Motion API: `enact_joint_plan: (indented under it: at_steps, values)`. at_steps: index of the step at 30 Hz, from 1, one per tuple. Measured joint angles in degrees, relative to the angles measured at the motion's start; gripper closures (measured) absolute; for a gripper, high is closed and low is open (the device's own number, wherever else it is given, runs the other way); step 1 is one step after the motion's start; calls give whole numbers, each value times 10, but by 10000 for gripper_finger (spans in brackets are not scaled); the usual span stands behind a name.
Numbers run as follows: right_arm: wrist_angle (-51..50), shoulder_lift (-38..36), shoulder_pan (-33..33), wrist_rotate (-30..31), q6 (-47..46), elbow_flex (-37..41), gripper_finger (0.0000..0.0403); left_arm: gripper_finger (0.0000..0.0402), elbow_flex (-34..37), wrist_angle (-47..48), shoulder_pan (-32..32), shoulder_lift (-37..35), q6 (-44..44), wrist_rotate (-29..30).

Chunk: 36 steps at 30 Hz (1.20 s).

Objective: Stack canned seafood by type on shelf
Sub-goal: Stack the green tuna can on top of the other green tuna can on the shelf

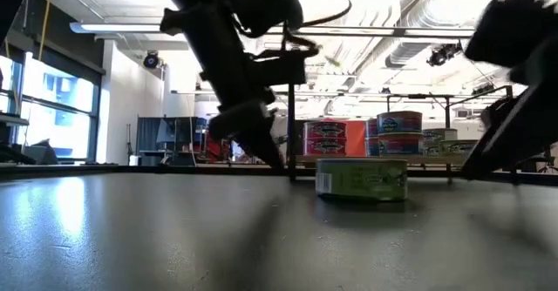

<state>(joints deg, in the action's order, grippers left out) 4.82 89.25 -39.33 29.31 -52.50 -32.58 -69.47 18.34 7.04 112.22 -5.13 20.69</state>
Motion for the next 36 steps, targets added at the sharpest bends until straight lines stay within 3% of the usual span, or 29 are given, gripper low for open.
enact_joint_plan:
  at_steps: [5,12,19,23,30,36]
  values:
    - [-2,4,-35,94,31,0,103,401,0,34,0,-9,4,-2]
    - [-3,5,-9,107,254,0,103,401,21,-56,49,-8,-25,-38]
    - [-3,5,22,108,213,0,103,400,32,-212,96,-9,-64,-42]
    - [-3,5,23,108,189,0,103,381,32,-266,98,-9,-112,-125]
    - [-3,5,23,108,165,0,103,316,32,-235,72,-9,-161,-179]
    - [16,5,22,108,165,0,103,308,32,-217,61,-9,-234,-223]
